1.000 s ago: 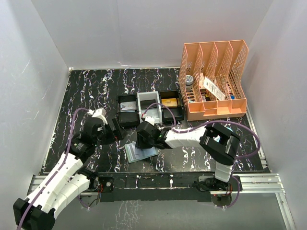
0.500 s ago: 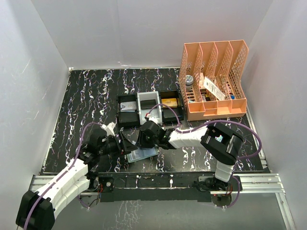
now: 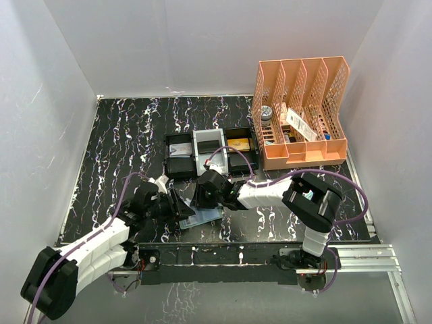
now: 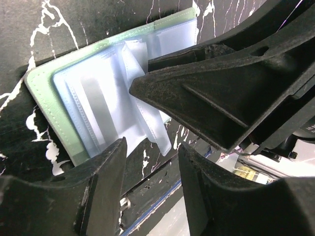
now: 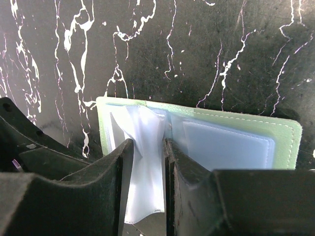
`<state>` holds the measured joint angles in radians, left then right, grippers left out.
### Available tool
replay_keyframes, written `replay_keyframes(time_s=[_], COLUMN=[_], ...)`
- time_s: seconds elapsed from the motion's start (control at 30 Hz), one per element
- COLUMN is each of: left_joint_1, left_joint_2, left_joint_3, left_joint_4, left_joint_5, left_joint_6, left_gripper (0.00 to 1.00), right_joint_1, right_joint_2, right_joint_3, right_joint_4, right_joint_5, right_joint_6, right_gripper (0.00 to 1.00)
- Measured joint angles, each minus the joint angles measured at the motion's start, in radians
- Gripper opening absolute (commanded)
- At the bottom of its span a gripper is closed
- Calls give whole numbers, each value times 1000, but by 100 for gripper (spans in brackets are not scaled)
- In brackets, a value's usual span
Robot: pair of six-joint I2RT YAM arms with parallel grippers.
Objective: Take the credit cards out of the card holder
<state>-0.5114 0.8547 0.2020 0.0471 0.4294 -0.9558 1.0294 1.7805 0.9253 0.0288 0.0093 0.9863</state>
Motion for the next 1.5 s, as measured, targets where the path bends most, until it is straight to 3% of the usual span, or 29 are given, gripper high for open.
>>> replay_keyframes(time_s=[0.23, 0.4, 0.57, 0.77, 1.17, 1.5], left_joint_1=[-65, -96, -113, -137, -252, -346], left_joint_2=[88, 144, 172, 224, 462, 485], left_joint_3=[-8, -8, -14, -12, 133, 203], left_joint_4=[119, 169, 210, 304, 395, 340], left_joint_5=[-55, -84, -89, -89, -106, -210], left_joint_6=[-33, -40, -43, -49, -13, 30], left_gripper=[36, 36, 42, 51, 57, 57], right_joint_1=[-3, -5, -11, -17, -54, -77], right_joint_2=[0, 0, -29, -131, -409, -459], right_joint_3=[0, 0, 1, 0, -150, -198], right_joint_4=[2, 8, -21, -128, -238, -243], right_joint_5=[-10, -24, -15, 63, 195, 206], right_joint_6=[0, -3, -16, -27, 2, 30], right_gripper=[30, 39, 53, 62, 70, 69])
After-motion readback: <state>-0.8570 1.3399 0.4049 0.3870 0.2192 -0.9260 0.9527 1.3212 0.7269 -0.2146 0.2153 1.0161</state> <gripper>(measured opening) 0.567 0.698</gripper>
